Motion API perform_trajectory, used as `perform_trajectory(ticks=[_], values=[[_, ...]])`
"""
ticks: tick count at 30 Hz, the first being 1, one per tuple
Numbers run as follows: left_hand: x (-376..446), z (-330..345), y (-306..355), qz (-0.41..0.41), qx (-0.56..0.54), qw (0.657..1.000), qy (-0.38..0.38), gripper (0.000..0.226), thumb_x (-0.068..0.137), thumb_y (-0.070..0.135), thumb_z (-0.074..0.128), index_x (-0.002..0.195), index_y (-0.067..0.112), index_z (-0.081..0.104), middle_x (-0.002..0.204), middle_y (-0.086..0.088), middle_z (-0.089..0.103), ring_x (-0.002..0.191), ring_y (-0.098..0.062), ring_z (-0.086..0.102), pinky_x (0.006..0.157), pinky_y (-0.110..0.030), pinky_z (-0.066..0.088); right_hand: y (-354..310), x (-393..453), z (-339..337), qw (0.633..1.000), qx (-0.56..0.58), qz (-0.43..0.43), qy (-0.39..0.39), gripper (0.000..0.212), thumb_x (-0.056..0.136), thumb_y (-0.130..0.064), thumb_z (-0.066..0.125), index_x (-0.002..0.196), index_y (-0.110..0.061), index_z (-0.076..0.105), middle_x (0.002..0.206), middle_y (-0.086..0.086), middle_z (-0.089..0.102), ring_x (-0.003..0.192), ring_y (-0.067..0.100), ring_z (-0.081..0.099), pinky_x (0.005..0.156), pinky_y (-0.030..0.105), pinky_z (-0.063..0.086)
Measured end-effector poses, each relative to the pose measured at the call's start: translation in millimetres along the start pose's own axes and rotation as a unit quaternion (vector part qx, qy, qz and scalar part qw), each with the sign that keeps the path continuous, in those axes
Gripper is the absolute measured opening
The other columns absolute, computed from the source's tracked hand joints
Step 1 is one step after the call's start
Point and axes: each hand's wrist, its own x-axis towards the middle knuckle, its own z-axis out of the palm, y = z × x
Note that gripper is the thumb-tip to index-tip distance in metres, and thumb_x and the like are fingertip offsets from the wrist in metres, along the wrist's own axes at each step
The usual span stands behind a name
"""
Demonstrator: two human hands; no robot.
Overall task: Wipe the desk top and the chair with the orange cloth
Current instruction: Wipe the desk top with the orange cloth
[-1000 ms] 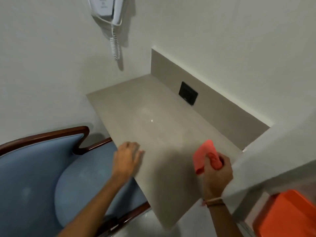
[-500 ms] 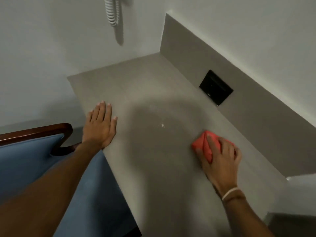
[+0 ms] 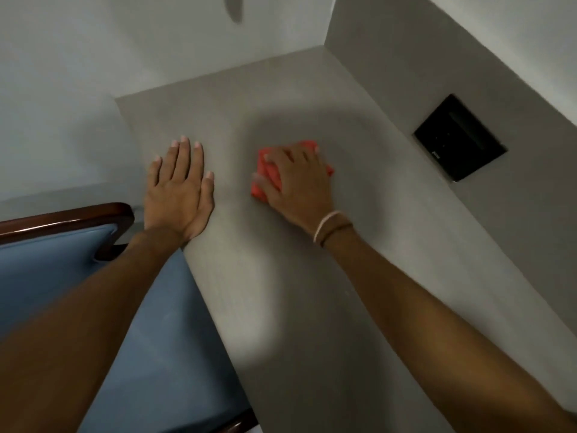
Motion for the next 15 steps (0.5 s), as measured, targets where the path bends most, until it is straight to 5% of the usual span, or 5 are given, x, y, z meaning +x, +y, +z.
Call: perform_trajectory(ticks=[3, 7, 11, 15], values=[[-0.9, -2.2, 1.9, 0.003, -0.002, 1.000, -0.003, 0.065, 0.103, 0.040, 0.015, 0.159, 0.008, 0.022, 0.166, -0.018, 0.024, 0.155, -0.033, 0.021, 0.124, -0.052, 0.019, 21.5, -53.0, -8.8, 1.000, 0.018, -0.024, -0.002, 0.040, 0.096, -0.041, 0.058, 0.129, -0.020, 0.063, 0.139, 0.008, 0.063, 0.137, 0.030, 0.052, 0.122, 0.055, 0.030], [-1.5, -5.1, 4.4, -0.002, 0.000, 1.000, -0.005, 0.064, 0.103, 0.039, 0.016, 0.159, 0.008, 0.022, 0.167, -0.017, 0.022, 0.155, -0.032, 0.019, 0.125, -0.051, 0.018, 89.1, -32.1, -38.8, 0.995, 0.059, 0.079, 0.005, 0.044, 0.100, -0.019, 0.060, 0.142, -0.005, 0.054, 0.147, 0.019, 0.057, 0.139, 0.036, 0.051, 0.123, 0.047, 0.032], [-2.0, -6.7, 5.0, 0.003, -0.005, 1.000, 0.000, 0.064, 0.103, 0.038, 0.017, 0.159, 0.007, 0.023, 0.166, -0.018, 0.023, 0.155, -0.033, 0.020, 0.125, -0.052, 0.018, 88.4, 1.5, -55.8, 0.982, 0.161, 0.103, -0.007, 0.036, 0.096, -0.002, 0.053, 0.127, -0.010, 0.070, 0.134, 0.012, 0.070, 0.130, 0.030, 0.061, 0.119, 0.047, 0.040], [-2.4, -3.0, 3.9, 0.004, -0.003, 1.000, 0.007, 0.064, 0.104, 0.039, 0.017, 0.158, 0.007, 0.024, 0.165, -0.020, 0.025, 0.154, -0.034, 0.023, 0.124, -0.053, 0.019, 24.9, -53.9, -28.1, 0.989, 0.143, 0.011, -0.043, 0.042, 0.090, -0.024, 0.073, 0.130, -0.011, 0.069, 0.137, 0.010, 0.068, 0.135, 0.030, 0.057, 0.122, 0.046, 0.035]])
